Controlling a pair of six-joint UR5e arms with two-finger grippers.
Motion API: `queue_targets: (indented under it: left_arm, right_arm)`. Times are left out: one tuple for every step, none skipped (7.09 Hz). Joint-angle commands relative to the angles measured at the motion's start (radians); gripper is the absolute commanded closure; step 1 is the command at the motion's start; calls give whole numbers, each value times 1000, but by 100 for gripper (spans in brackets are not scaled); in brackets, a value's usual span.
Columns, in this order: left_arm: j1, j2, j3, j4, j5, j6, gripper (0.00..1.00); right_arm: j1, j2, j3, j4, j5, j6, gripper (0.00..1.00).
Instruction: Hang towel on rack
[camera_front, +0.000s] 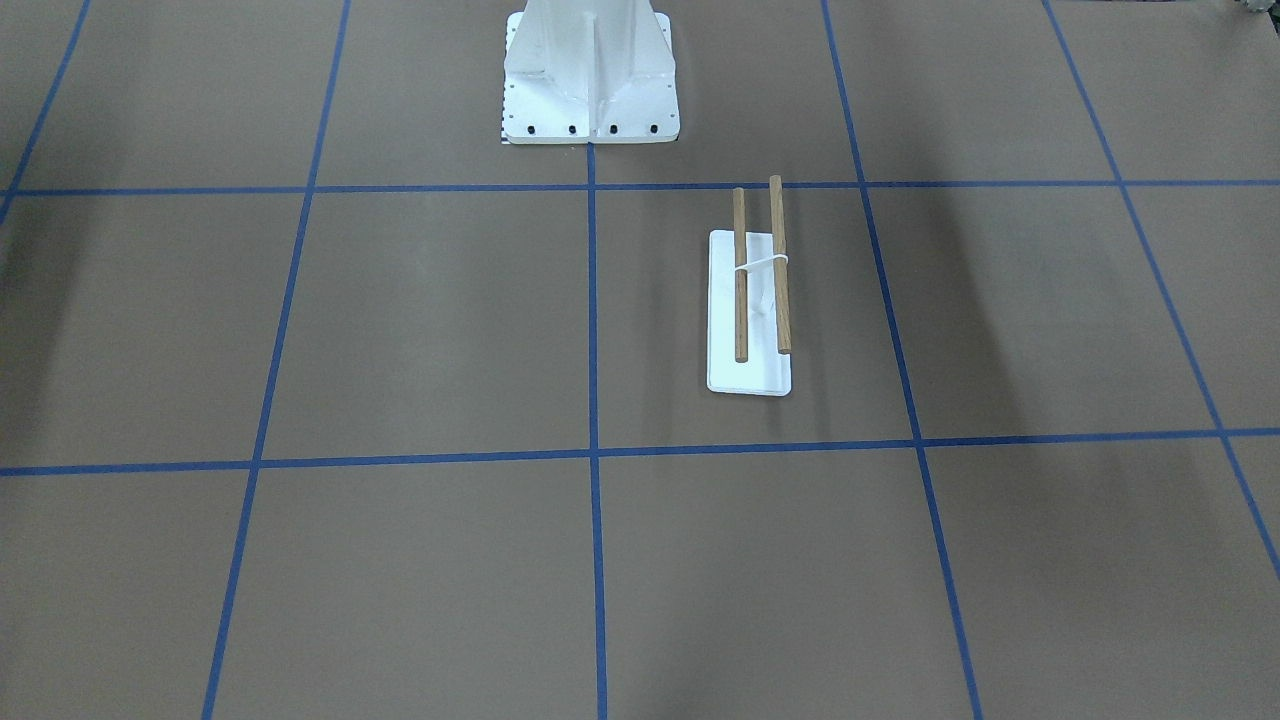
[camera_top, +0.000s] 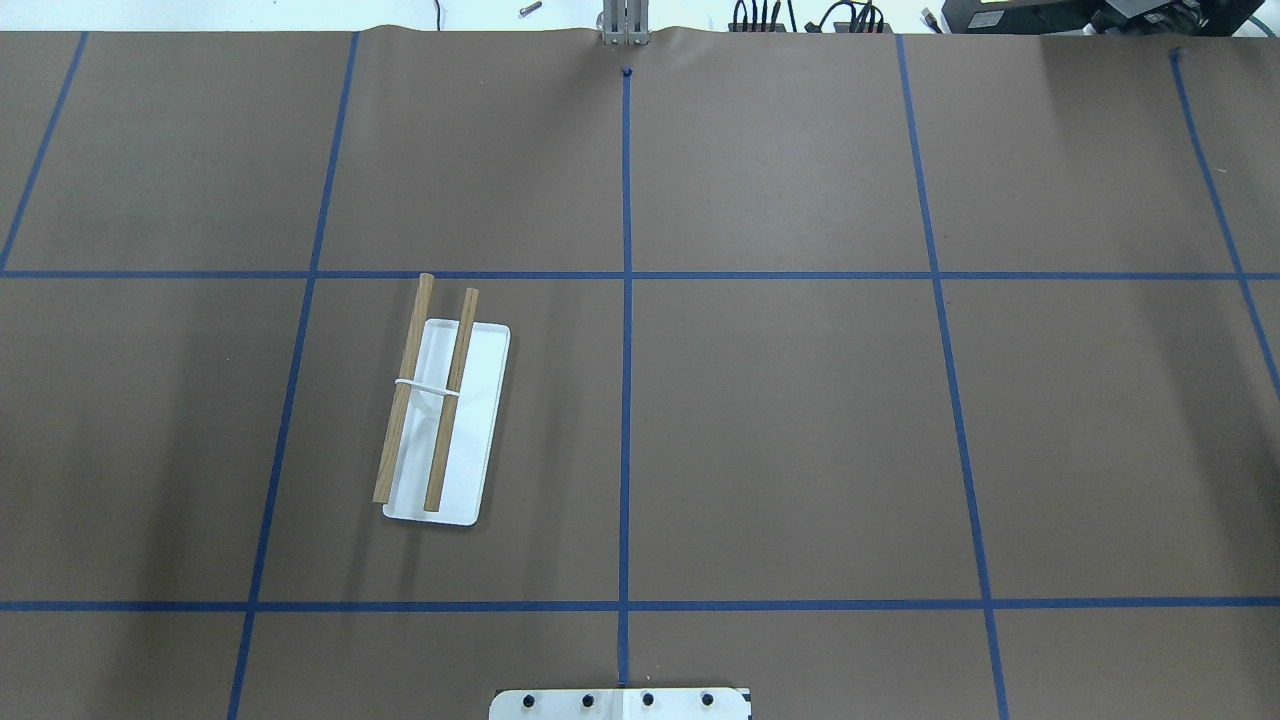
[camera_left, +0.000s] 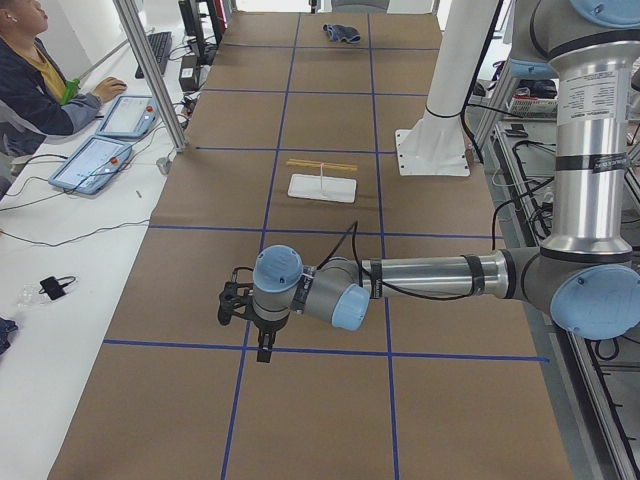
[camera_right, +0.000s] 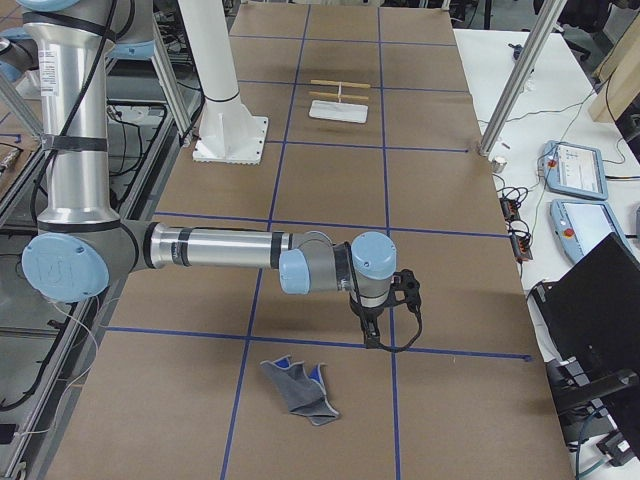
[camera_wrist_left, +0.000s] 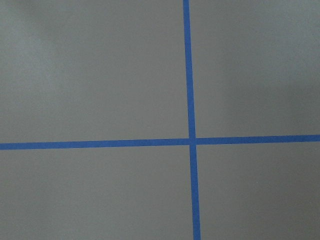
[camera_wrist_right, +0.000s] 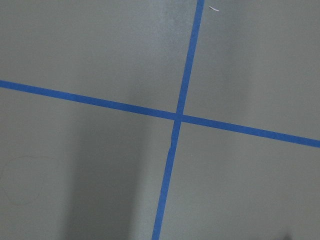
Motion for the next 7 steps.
queue_targets:
  left_arm:
    - [0, 3, 0, -1, -1, 2, 2]
    - [0, 3, 0, -9, -1, 2, 2]
    - [2, 3, 1, -12, -1, 0, 2]
    - [2, 4, 14, -14, -1, 2, 2]
    - [2, 17, 17, -15, -6, 0, 2]
    - [2, 24, 17, -17, -47, 0, 2]
    - [2, 24, 18, -17, -53, 0, 2]
  right_arm:
    - [0, -8, -5, 18, 4, 2, 0]
    - [0, -40, 1, 24, 19, 10, 0]
    - [0, -47, -5, 65, 21, 8, 0]
    - [0, -57, -6, 105, 29, 11, 0]
    - [-10, -57, -18, 113, 42, 13, 0]
    - [-10, -57, -47, 119, 67, 7, 0]
    - [-13, -57, -72, 136, 61, 1, 0]
